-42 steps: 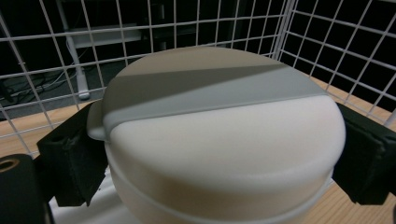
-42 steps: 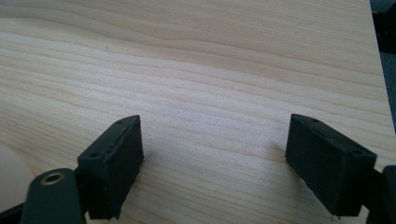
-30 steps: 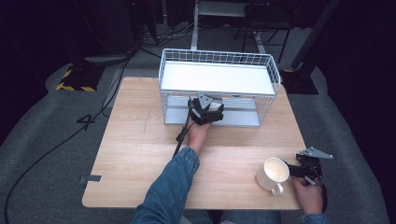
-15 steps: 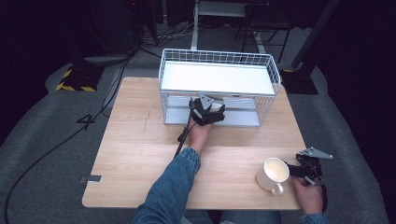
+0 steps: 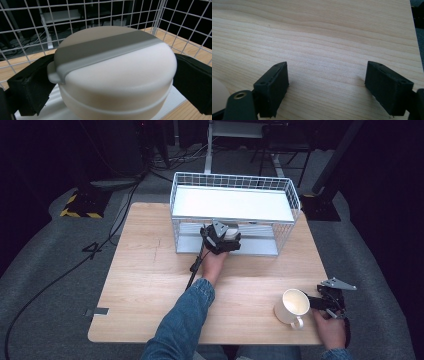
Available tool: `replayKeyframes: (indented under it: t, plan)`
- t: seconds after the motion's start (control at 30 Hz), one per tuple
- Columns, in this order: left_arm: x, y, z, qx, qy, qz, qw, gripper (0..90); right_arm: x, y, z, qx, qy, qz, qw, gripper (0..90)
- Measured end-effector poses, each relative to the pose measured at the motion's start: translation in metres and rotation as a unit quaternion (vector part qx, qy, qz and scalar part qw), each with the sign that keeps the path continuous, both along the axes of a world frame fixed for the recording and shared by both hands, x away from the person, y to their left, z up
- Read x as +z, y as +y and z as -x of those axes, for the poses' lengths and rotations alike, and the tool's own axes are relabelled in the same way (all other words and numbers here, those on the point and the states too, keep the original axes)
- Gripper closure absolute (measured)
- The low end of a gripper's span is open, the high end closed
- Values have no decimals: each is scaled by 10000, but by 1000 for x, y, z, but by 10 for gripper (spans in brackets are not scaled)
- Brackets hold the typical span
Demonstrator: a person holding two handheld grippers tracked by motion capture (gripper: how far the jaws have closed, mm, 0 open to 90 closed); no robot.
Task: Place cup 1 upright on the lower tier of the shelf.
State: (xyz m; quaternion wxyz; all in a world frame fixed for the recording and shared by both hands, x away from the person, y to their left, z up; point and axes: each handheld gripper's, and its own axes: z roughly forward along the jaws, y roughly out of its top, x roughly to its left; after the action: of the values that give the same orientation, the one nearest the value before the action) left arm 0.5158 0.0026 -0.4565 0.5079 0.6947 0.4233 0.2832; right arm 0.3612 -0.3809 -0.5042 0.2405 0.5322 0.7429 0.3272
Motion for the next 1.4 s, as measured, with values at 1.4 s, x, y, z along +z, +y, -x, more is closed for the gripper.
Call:
replayKeyframes:
  t: [1.4]
  plan:
    - [49, 49, 79, -563, 33, 219, 9982, 0, 0, 0, 0, 9, 2, -1, 10000, 193]
